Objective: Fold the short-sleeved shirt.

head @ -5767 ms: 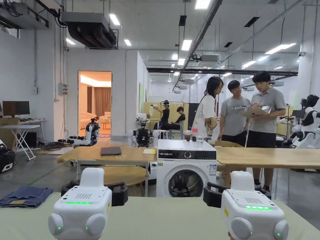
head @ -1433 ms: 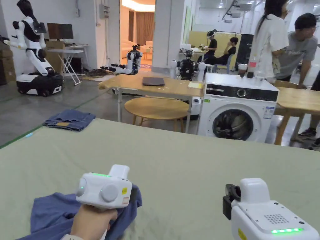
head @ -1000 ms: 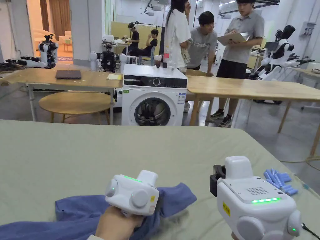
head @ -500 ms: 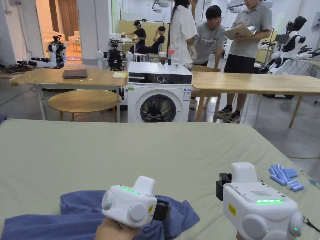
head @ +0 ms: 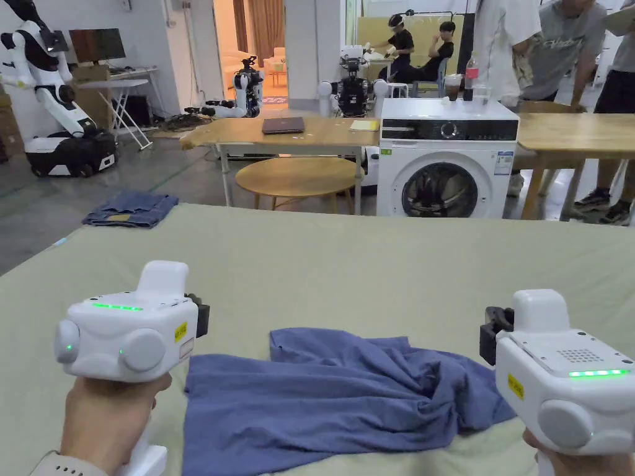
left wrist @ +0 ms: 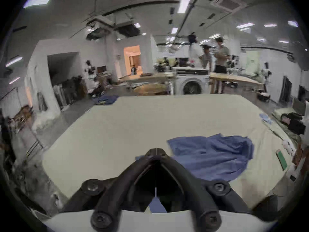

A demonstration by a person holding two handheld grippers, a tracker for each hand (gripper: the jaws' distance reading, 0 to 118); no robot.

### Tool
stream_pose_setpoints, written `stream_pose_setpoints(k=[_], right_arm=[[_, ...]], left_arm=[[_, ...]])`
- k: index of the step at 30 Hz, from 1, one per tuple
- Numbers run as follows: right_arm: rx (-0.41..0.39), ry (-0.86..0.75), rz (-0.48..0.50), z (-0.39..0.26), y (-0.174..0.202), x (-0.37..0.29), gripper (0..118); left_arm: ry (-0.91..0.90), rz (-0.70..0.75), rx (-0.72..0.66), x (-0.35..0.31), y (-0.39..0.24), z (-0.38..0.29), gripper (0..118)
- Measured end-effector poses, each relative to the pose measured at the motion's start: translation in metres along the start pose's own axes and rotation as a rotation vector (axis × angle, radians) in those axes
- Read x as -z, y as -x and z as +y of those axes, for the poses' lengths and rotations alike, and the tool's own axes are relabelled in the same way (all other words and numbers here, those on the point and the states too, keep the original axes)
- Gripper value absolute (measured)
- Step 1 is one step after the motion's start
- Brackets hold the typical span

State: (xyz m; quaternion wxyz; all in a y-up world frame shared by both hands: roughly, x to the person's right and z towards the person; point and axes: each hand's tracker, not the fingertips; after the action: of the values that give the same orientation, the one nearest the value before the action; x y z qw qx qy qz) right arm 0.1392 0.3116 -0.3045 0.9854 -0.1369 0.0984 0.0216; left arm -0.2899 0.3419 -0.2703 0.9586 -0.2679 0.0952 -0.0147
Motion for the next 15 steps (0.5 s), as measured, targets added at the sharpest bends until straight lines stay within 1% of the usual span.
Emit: stream_pose_setpoints(k=[1, 2, 6, 10, 12, 15], right_arm=[[-0.003, 0.002, 0.002, -0.001, 0.003, 0.002, 0], [-0.002, 0.004, 0.002, -0.001, 0.006, 0.005, 0], [0.002, 0.024, -0.009, -0.003, 0.011, 0.012, 0], [-0.004, 0.05, -0.032, -0.01, 0.009, 0.024, 0], [-0.011, 0.071, -0.048, -0.014, 0.006, 0.033, 0], [-0.007, 0.101, -0.073, -0.021, -0.003, 0.048, 0]], left_arm=[[-0.028, -0.035, -0.019, 0.0, 0.013, 0.002, 0], [-0.006, -0.073, -0.047, 0.004, 0.022, 0.005, 0], [0.079, -0.029, -0.043, 0.034, 0.042, 0.023, 0], [0.31, -0.051, -0.035, 0.099, 0.054, 0.029, 0], [0.394, -0.045, -0.021, 0.132, 0.051, 0.022, 0], [0.446, -0.058, -0.029, 0.184, 0.051, 0.018, 0]])
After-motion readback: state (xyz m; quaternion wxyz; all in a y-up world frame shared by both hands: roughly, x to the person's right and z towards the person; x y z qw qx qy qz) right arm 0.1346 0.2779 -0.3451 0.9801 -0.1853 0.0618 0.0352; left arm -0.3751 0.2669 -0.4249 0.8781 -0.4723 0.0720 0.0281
